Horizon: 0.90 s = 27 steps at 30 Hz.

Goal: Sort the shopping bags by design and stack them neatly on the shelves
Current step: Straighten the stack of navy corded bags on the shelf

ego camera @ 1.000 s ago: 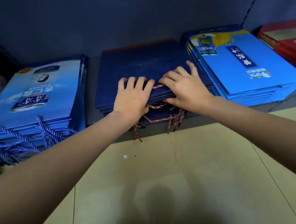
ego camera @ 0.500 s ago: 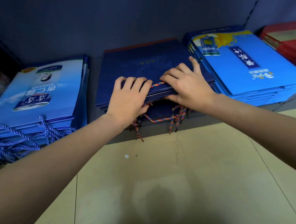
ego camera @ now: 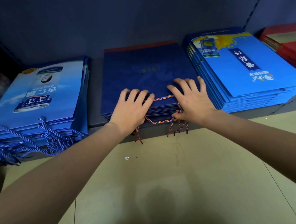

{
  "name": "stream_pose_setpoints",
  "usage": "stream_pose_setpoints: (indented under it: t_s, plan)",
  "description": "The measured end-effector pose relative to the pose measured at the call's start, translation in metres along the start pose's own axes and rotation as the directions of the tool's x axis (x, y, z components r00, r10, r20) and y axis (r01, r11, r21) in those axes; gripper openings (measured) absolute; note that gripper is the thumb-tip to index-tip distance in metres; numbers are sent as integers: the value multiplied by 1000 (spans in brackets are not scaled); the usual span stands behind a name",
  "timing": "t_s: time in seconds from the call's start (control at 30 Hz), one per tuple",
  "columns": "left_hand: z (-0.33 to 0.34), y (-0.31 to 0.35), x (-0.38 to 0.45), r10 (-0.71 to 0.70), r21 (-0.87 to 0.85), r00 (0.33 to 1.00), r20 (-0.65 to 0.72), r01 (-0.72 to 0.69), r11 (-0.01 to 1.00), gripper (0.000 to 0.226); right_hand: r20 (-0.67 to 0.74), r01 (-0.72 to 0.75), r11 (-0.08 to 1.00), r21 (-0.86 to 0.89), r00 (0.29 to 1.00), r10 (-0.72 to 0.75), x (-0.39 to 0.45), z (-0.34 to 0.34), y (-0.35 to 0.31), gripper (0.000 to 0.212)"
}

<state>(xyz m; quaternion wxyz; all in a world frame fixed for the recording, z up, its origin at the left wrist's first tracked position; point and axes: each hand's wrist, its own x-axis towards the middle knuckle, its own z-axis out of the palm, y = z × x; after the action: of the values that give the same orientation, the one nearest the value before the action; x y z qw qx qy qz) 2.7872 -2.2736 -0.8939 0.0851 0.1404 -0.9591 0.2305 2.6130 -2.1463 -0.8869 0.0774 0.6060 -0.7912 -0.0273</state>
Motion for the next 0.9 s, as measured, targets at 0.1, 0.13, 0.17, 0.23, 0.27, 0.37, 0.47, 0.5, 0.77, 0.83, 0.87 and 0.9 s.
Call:
stream_pose_setpoints:
  t_s: [0.1,0.13,0.17,0.23,0.27,0.37,0.47,0.5,0.77,0.83,0.87,0.9]
  plan:
    - [2,-9,-2,46,-86,997,54,-42,995,89,66,2,998,64,998,-6,-2,2,8,95]
    - [1,-13,-3,54,-108,995,87,-44,993,91,93,-4,997,81,996,-4,-3,2,11,98]
    - [-1,-15,-6,51,-124,990,129,-35,992,93,114,-10,996,87,994,0,-4,2,14,102]
    - [-5,-16,-10,25,-138,979,202,3,990,93,124,-10,997,81,992,-1,-7,0,16,107]
    - [-5,-15,-10,11,-141,975,223,21,990,92,122,-5,997,76,993,-4,-8,0,15,108]
    - [-9,-12,-9,-8,-147,970,243,45,988,90,106,6,997,76,994,-14,-10,-1,10,103]
    - [-9,-13,-8,-28,-176,967,251,74,982,86,-133,116,988,103,986,-102,-17,-2,11,75]
    - [-9,-12,-7,-40,-194,968,249,91,977,85,-274,191,977,93,948,-160,-21,-2,9,57]
    - [-10,-5,-5,-164,-337,949,271,253,907,80,-237,268,952,-144,925,-296,-29,25,-26,31]
    - [-9,-7,-7,-170,-370,943,285,271,889,79,-240,241,960,-141,932,-270,-27,28,-35,29]
    - [-9,-8,-8,-162,-383,941,298,274,882,80,-256,232,963,-138,931,-261,-27,29,-37,23]
    - [-9,-10,-9,-147,-385,940,309,264,884,81,-272,224,965,-138,928,-254,-27,30,-38,17]
